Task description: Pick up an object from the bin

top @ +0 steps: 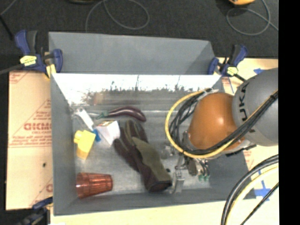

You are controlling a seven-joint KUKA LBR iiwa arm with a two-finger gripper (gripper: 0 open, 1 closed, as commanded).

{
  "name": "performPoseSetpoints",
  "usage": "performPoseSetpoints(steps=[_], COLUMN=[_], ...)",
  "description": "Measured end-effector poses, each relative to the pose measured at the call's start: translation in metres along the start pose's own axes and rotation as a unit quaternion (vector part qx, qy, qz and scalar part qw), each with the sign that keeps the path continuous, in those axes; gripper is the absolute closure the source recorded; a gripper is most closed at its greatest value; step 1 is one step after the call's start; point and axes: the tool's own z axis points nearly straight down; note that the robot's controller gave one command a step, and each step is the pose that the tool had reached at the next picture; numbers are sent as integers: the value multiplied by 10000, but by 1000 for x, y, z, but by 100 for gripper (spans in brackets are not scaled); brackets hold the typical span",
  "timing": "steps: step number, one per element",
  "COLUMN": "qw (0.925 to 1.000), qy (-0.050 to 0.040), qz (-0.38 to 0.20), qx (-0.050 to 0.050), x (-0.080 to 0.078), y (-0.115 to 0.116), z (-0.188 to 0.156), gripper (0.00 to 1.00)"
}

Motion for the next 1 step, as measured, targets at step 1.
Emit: performPoseSetpoints(steps=[1], qw=[10000], qy=[-40], qz=[0], qx=[0], x=[-2], y=[0], z=[-4], gripper=[0])
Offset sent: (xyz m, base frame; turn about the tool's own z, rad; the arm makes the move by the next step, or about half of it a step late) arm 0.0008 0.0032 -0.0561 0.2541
